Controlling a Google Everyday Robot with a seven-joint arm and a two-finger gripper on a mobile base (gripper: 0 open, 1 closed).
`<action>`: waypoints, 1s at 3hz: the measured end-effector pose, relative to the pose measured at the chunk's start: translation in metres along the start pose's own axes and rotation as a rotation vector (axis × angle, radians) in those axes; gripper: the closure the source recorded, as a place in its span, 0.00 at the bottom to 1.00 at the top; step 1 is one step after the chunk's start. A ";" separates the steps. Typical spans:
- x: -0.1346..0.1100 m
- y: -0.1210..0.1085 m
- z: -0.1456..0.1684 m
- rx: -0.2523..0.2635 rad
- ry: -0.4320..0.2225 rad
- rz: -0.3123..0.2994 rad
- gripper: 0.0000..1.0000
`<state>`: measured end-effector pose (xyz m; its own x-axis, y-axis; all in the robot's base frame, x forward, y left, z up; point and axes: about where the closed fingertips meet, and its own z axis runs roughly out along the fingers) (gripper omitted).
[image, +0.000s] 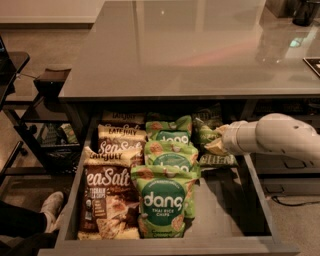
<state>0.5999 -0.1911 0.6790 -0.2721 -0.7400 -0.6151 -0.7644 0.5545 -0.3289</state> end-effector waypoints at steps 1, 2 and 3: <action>-0.027 -0.010 -0.047 -0.012 -0.018 -0.030 1.00; -0.044 -0.019 -0.097 -0.012 -0.022 -0.056 1.00; -0.060 -0.024 -0.144 -0.031 -0.054 -0.075 1.00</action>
Offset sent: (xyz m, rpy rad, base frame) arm -0.0519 -0.0330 0.1639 -0.0263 -0.0372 0.0752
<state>0.5505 -0.2146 0.8270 -0.1824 -0.7567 -0.6278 -0.7993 0.4860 -0.3536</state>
